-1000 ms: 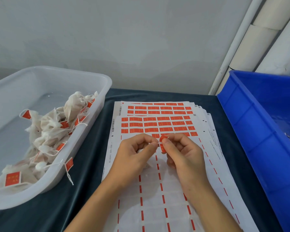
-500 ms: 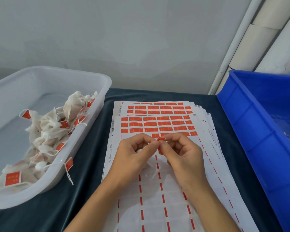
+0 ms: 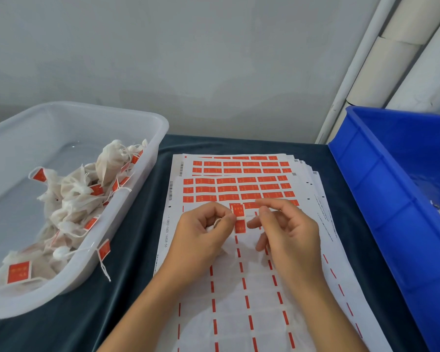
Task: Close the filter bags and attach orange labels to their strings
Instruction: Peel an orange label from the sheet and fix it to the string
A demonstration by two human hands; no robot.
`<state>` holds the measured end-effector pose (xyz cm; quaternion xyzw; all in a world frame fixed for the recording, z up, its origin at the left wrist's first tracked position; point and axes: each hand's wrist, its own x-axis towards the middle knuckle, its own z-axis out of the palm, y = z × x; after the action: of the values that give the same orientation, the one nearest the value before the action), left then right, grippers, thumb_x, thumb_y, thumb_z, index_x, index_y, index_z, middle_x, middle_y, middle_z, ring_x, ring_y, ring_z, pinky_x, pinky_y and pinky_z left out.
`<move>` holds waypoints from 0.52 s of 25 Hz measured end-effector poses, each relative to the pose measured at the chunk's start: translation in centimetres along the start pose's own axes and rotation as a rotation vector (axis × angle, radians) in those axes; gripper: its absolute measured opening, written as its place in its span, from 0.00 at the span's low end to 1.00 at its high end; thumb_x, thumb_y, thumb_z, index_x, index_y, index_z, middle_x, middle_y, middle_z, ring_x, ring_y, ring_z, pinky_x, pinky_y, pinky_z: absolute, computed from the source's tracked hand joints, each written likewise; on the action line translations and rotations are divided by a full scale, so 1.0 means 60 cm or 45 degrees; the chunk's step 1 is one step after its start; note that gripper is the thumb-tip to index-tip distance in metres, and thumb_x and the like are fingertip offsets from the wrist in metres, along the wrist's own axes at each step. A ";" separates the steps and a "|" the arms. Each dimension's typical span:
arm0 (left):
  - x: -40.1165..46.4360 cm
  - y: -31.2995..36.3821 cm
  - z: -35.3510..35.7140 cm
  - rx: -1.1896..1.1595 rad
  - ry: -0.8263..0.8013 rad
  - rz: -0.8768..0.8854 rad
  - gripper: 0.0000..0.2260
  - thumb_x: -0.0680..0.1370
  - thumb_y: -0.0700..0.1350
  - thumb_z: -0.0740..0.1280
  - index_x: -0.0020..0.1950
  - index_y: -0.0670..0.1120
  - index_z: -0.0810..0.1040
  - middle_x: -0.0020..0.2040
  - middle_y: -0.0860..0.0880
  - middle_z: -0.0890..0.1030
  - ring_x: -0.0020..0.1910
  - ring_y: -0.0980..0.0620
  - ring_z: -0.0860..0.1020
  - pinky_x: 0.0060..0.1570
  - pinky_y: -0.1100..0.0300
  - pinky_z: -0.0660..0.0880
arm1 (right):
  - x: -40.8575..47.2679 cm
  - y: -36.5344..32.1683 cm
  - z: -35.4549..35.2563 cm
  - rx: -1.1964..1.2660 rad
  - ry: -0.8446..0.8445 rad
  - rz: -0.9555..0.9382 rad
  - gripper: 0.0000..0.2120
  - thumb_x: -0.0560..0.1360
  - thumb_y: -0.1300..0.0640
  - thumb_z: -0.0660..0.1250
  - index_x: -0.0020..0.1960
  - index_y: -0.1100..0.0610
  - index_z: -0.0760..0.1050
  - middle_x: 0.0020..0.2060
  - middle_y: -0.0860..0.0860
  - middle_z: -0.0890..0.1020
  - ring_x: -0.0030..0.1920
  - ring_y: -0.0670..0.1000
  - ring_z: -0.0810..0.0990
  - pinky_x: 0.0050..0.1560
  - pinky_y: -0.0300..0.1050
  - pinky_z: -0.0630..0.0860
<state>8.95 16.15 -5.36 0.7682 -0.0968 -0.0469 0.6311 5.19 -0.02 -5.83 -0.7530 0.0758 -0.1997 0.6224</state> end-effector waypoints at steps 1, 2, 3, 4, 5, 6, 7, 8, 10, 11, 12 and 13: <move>0.000 0.001 -0.001 -0.028 0.000 0.000 0.10 0.83 0.49 0.68 0.43 0.56 0.84 0.44 0.60 0.86 0.46 0.61 0.84 0.39 0.65 0.81 | 0.002 0.002 -0.003 -0.004 0.022 0.014 0.06 0.82 0.53 0.68 0.54 0.43 0.82 0.42 0.42 0.87 0.35 0.49 0.85 0.32 0.36 0.78; 0.001 0.003 -0.003 -0.060 -0.008 0.003 0.10 0.83 0.48 0.68 0.43 0.57 0.84 0.42 0.60 0.85 0.44 0.61 0.84 0.37 0.66 0.80 | 0.004 0.003 -0.005 -0.001 0.029 0.020 0.06 0.82 0.53 0.68 0.53 0.42 0.82 0.43 0.41 0.86 0.37 0.48 0.85 0.33 0.36 0.79; 0.001 0.005 -0.005 -0.087 -0.018 0.007 0.11 0.83 0.47 0.67 0.43 0.58 0.84 0.40 0.60 0.85 0.41 0.61 0.83 0.37 0.67 0.79 | 0.005 0.002 -0.007 0.007 0.018 0.019 0.07 0.82 0.53 0.69 0.53 0.42 0.82 0.46 0.41 0.86 0.40 0.47 0.84 0.35 0.36 0.79; 0.000 0.006 -0.005 -0.101 -0.026 0.010 0.12 0.83 0.47 0.67 0.42 0.57 0.84 0.38 0.59 0.84 0.40 0.62 0.83 0.37 0.68 0.79 | 0.005 0.001 -0.007 0.013 -0.015 0.012 0.06 0.81 0.52 0.69 0.53 0.41 0.82 0.48 0.40 0.86 0.44 0.46 0.84 0.37 0.36 0.79; 0.000 0.007 -0.006 -0.107 -0.032 0.011 0.13 0.83 0.46 0.67 0.41 0.57 0.84 0.37 0.59 0.84 0.38 0.62 0.82 0.37 0.70 0.78 | 0.004 -0.002 -0.005 0.011 -0.065 0.003 0.07 0.80 0.49 0.68 0.55 0.40 0.82 0.50 0.39 0.85 0.47 0.46 0.83 0.39 0.36 0.79; 0.000 0.007 -0.006 -0.116 -0.038 0.011 0.14 0.83 0.45 0.67 0.40 0.56 0.84 0.36 0.59 0.84 0.37 0.61 0.82 0.38 0.70 0.77 | 0.003 -0.005 -0.004 0.000 -0.124 -0.009 0.08 0.79 0.46 0.67 0.56 0.38 0.81 0.52 0.39 0.84 0.50 0.46 0.83 0.41 0.36 0.79; 0.000 0.006 -0.006 -0.125 -0.044 0.012 0.14 0.84 0.45 0.67 0.40 0.56 0.84 0.36 0.58 0.83 0.36 0.61 0.82 0.38 0.70 0.77 | 0.001 -0.007 -0.001 -0.014 -0.176 -0.018 0.10 0.78 0.45 0.66 0.57 0.36 0.80 0.54 0.38 0.83 0.52 0.46 0.82 0.43 0.37 0.79; 0.000 0.006 -0.007 -0.134 -0.050 0.015 0.14 0.84 0.45 0.67 0.40 0.55 0.84 0.35 0.57 0.83 0.36 0.60 0.81 0.38 0.69 0.77 | 0.000 -0.008 0.001 -0.028 -0.218 -0.028 0.10 0.78 0.44 0.66 0.57 0.34 0.79 0.55 0.37 0.83 0.53 0.46 0.82 0.43 0.37 0.80; -0.001 0.006 -0.008 -0.167 -0.061 0.026 0.11 0.83 0.47 0.68 0.41 0.55 0.84 0.36 0.55 0.83 0.36 0.59 0.81 0.39 0.68 0.77 | -0.002 -0.009 0.004 -0.046 -0.265 -0.043 0.08 0.78 0.44 0.67 0.56 0.34 0.79 0.53 0.37 0.84 0.54 0.45 0.82 0.44 0.37 0.81; -0.001 0.007 -0.008 -0.185 -0.062 0.029 0.09 0.81 0.49 0.69 0.41 0.55 0.84 0.37 0.55 0.84 0.37 0.59 0.81 0.39 0.68 0.77 | -0.001 -0.008 0.005 -0.053 -0.280 -0.045 0.06 0.80 0.46 0.68 0.54 0.36 0.80 0.51 0.38 0.84 0.53 0.45 0.83 0.45 0.36 0.81; -0.001 0.008 -0.008 -0.191 -0.057 0.033 0.07 0.79 0.52 0.69 0.41 0.55 0.84 0.39 0.55 0.84 0.38 0.58 0.82 0.40 0.68 0.78 | -0.001 -0.006 0.006 -0.067 -0.292 -0.052 0.05 0.81 0.48 0.69 0.53 0.38 0.81 0.48 0.39 0.85 0.52 0.46 0.83 0.45 0.37 0.81; -0.001 0.008 -0.008 -0.187 -0.044 0.039 0.07 0.77 0.53 0.69 0.42 0.55 0.84 0.41 0.54 0.85 0.40 0.57 0.83 0.41 0.67 0.78 | -0.002 -0.005 0.006 -0.085 -0.297 -0.061 0.04 0.81 0.49 0.69 0.51 0.39 0.81 0.46 0.40 0.85 0.51 0.46 0.83 0.45 0.36 0.81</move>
<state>8.94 16.53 -4.82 0.7172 -0.1158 -0.0576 0.6847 5.21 0.43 -5.61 -0.7931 -0.0085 -0.1228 0.5966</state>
